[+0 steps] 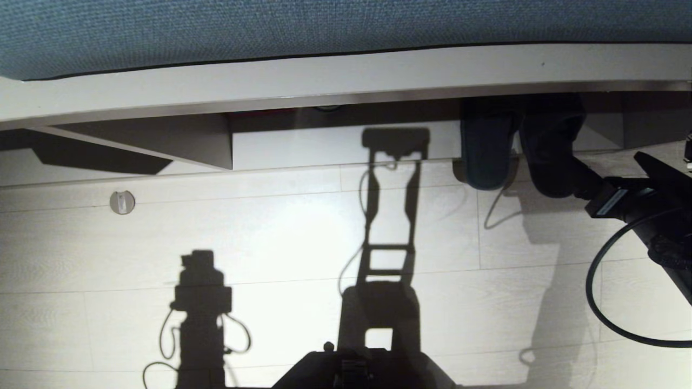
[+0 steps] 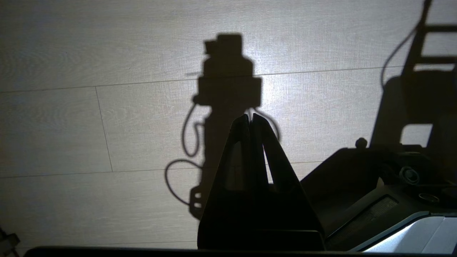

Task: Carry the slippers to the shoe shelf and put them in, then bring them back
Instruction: Pick up the slippers in the shoe cabinet

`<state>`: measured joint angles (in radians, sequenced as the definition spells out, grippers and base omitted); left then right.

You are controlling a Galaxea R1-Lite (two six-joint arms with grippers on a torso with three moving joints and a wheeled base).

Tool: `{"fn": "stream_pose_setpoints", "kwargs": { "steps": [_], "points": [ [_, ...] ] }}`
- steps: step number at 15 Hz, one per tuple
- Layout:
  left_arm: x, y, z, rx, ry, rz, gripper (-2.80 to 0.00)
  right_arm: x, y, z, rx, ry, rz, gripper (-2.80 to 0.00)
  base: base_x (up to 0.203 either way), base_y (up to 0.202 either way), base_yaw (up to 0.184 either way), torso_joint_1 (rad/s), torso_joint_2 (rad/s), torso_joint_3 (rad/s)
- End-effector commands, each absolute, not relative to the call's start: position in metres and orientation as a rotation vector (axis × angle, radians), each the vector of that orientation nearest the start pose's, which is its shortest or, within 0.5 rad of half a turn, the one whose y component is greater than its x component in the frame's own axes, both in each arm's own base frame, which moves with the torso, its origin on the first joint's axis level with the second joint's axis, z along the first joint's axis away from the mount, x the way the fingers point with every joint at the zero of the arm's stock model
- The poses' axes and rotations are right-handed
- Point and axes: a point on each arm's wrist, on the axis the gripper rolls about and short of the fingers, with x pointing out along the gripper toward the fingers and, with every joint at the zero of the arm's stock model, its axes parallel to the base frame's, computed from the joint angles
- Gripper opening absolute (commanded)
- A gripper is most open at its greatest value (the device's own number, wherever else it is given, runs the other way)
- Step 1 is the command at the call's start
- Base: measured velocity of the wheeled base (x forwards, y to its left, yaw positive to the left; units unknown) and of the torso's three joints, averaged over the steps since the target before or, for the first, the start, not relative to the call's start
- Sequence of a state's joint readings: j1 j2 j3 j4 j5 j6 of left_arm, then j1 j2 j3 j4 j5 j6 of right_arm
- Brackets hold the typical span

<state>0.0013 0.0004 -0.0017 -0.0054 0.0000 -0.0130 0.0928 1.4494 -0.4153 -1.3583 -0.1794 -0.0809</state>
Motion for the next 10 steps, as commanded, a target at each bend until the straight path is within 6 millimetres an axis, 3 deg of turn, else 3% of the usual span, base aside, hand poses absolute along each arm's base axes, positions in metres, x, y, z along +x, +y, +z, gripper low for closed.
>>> {"fn": "stream_pose_setpoints", "kwargs": {
  "steps": [1, 5, 10],
  "points": [
    [-0.023, 0.0, 0.077, -0.014, -0.006, 0.001, -2.8, 0.199, 0.015, 0.221, -0.034, -0.337, -0.095, -2.8, 0.0, 0.0, 0.0, 0.0, 0.0, 0.0],
    [-0.023, 0.0, 0.077, -0.013, -0.008, 0.001, -2.8, 0.155, 0.012, 0.193, -0.061, -0.219, -0.041, -2.8, 0.0, 0.0, 0.0, 0.0, 0.0, 0.0],
    [-0.023, 0.0, 0.077, -0.014, -0.007, 0.001, -2.8, 0.109, 0.007, 0.179, -0.06, -0.184, -0.043, -2.8, 0.0, 0.0, 0.0, 0.0, 0.0, 0.0]
  ]
}}
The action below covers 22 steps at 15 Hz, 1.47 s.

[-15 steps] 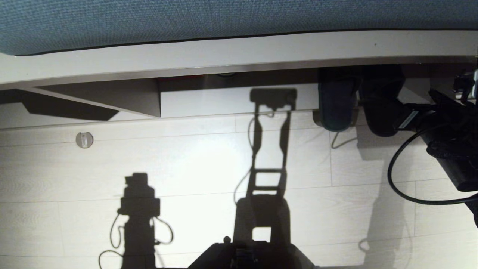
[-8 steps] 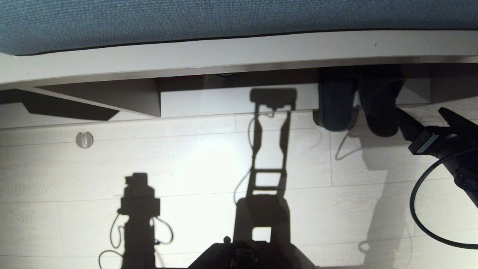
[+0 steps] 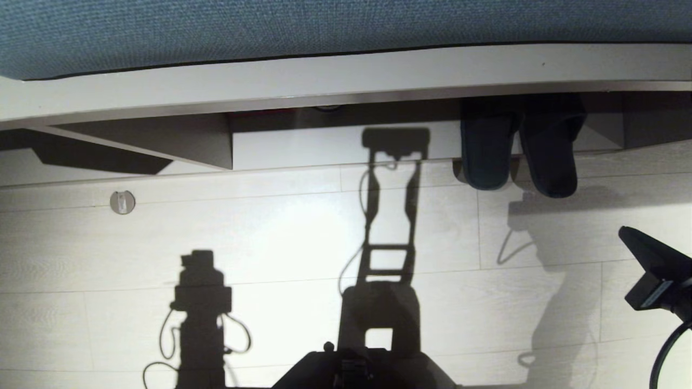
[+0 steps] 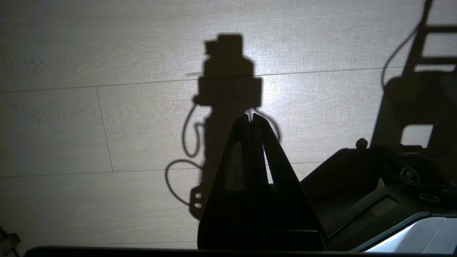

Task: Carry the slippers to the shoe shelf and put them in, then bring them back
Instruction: Pick up the slippers in the shoe cabinet

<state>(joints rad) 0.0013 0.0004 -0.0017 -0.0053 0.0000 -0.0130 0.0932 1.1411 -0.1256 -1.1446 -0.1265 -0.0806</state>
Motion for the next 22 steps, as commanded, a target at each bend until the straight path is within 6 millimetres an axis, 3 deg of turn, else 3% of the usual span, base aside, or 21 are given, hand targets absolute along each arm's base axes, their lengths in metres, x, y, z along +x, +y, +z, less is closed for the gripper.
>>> {"fn": "stream_pose_setpoints", "kwargs": {
  "steps": [1, 5, 8, 12, 15, 18, 22],
  "points": [
    [-0.023, 0.0, 0.077, -0.012, -0.006, 0.001, -2.8, 0.094, 0.006, 0.176, -0.06, -0.198, -0.044, -2.8, 0.0, 0.0, 0.0, 0.0, 0.0, 0.0],
    [-0.023, 0.0, 0.077, -0.014, -0.008, 0.001, -2.8, 0.04, 0.0, 0.16, -0.06, -0.233, -0.069, -2.8, 0.0, 0.0, 0.0, 0.0, 0.0, 0.0],
    [-0.023, 0.0, 0.077, -0.012, -0.006, 0.001, -2.8, 0.011, -0.002, 0.135, -0.072, -0.178, -0.077, -2.8, 0.0, 0.0, 0.0, 0.0, 0.0, 0.0],
    [-0.023, 0.0, 0.077, -0.014, -0.007, 0.001, -2.8, -0.007, -0.002, 0.106, -0.07, -0.078, -0.064, -2.8, 0.0, 0.0, 0.0, 0.0, 0.0, 0.0],
    [-0.023, 0.0, 0.077, -0.014, -0.008, 0.001, -2.8, -0.021, -0.001, 0.09, -0.067, -0.105, 0.0, -2.8, 0.0, 0.0, 0.0, 0.0, 0.0, 0.0],
    [-0.023, 0.0, 0.077, -0.012, -0.008, 0.001, -2.8, -0.023, 0.0, 0.075, -0.042, 0.004, 0.027, -2.8, 0.0, 0.0, 0.0, 0.0, 0.0, 0.0],
    [-0.023, 0.0, 0.077, -0.014, -0.006, 0.001, -2.8, -0.022, 0.0, 0.075, -0.039, 0.004, 0.028, -2.8, 0.0, 0.0, 0.0, 0.0, 0.0, 0.0]
  ]
}}
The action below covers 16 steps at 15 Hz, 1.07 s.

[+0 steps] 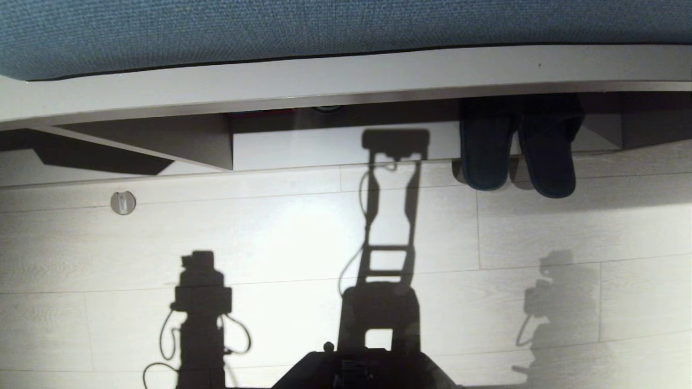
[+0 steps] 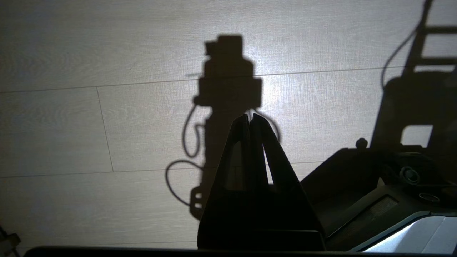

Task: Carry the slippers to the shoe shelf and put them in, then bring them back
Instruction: Pick up the slippers in the shoe cabinet

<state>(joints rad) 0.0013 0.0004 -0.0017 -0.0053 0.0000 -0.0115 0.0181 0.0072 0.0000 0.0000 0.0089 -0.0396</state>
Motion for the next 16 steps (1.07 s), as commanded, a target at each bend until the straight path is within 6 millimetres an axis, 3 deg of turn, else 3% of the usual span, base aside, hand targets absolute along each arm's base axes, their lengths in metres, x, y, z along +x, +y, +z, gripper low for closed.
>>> {"fn": "stream_pose_setpoints", "kwargs": {
  "steps": [1, 6, 10, 13, 16],
  "points": [
    [-0.023, 0.0, 0.077, -0.012, -0.008, 0.001, -2.8, -0.022, 0.0, 0.075, -0.03, 0.007, 0.028, -2.8, 0.0, 0.0, 0.0, 0.0, 0.0, 0.0],
    [-0.023, 0.0, 0.077, -0.012, -0.006, 0.001, -2.8, -0.023, 0.0, 0.081, -0.018, -0.017, 0.026, -2.8, 0.0, 0.0, 0.0, 0.0, 0.0, 0.0],
    [-0.023, 0.0, 0.077, -0.012, -0.007, 0.001, -2.8, -0.023, 0.0, 0.141, 0.01, -0.102, 0.04, -2.8, 0.0, 0.0, 0.0, 0.0, 0.0, 0.0],
    [-0.023, 0.0, 0.077, -0.014, -0.008, 0.001, -2.8, 0.007, 0.0, 0.181, 0.035, -0.149, 0.036, -2.8, 0.0, 0.0, 0.0, 0.0, 0.0, 0.0],
    [-0.023, 0.0, 0.077, -0.012, -0.008, 0.001, -2.8, 0.043, 0.0, 0.206, 0.032, -0.195, -0.021, -2.8, 0.0, 0.0, 0.0, 0.0, 0.0, 0.0]
  ]
}}
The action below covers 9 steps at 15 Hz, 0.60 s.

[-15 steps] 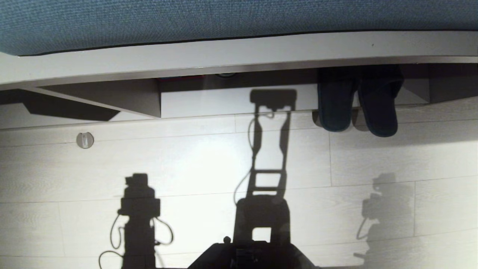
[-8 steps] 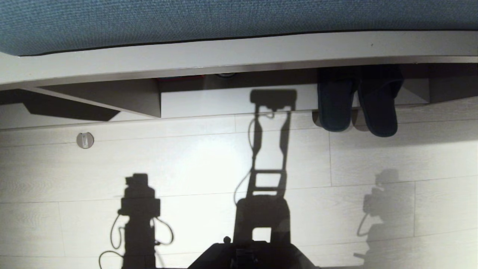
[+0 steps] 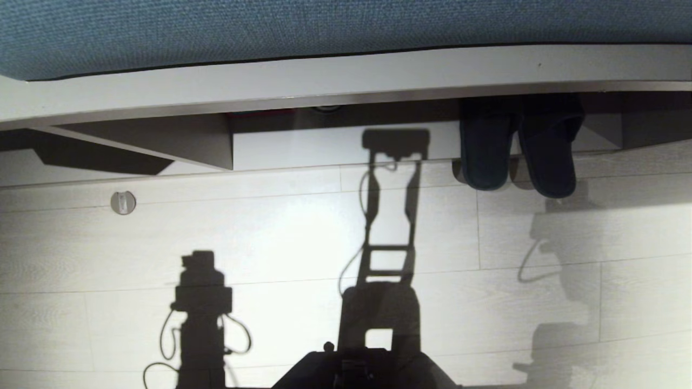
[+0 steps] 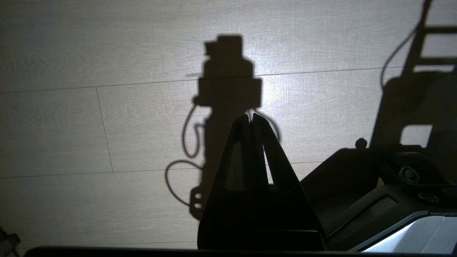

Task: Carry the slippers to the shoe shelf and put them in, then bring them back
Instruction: Pick up the slippers in the shoe cabinet

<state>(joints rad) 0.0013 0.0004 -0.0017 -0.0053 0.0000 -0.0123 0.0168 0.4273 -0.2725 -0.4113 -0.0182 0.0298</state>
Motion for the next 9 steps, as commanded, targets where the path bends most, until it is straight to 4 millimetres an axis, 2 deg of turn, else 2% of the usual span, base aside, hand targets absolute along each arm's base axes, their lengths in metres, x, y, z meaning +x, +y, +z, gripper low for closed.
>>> {"fn": "stream_pose_setpoints", "kwargs": {
  "steps": [1, 3, 4, 6, 9],
  "points": [
    [-0.023, 0.0, 0.077, -0.014, -0.008, 0.001, -2.8, 0.054, -0.001, 0.209, 0.028, -0.193, -0.051, -2.8, 0.0, 0.0, 0.0, 0.0, 0.0, 0.0],
    [-0.023, 0.0, 0.077, -0.012, -0.008, 0.001, -2.8, 0.078, -0.002, 0.198, 0.018, -0.117, -0.085, -2.8, 0.0, 0.0, 0.0, 0.0, 0.0, 0.0],
    [-0.023, 0.0, 0.077, -0.012, -0.008, 0.001, -2.8, 0.088, -0.002, 0.186, 0.009, -0.065, -0.094, -2.8, 0.0, 0.0, 0.0, 0.0, 0.0, 0.0],
    [-0.023, 0.0, 0.077, -0.014, -0.007, 0.001, -2.8, 0.101, -0.002, 0.166, -0.003, 0.003, -0.101, -2.8, 0.0, 0.0, 0.0, 0.0, 0.0, 0.0],
    [-0.023, 0.0, 0.077, -0.013, -0.006, 0.001, -2.8, 0.114, -0.002, 0.151, 0.002, 0.046, -0.099, -2.8, 0.0, 0.0, 0.0, 0.0, 0.0, 0.0]
  ]
}}
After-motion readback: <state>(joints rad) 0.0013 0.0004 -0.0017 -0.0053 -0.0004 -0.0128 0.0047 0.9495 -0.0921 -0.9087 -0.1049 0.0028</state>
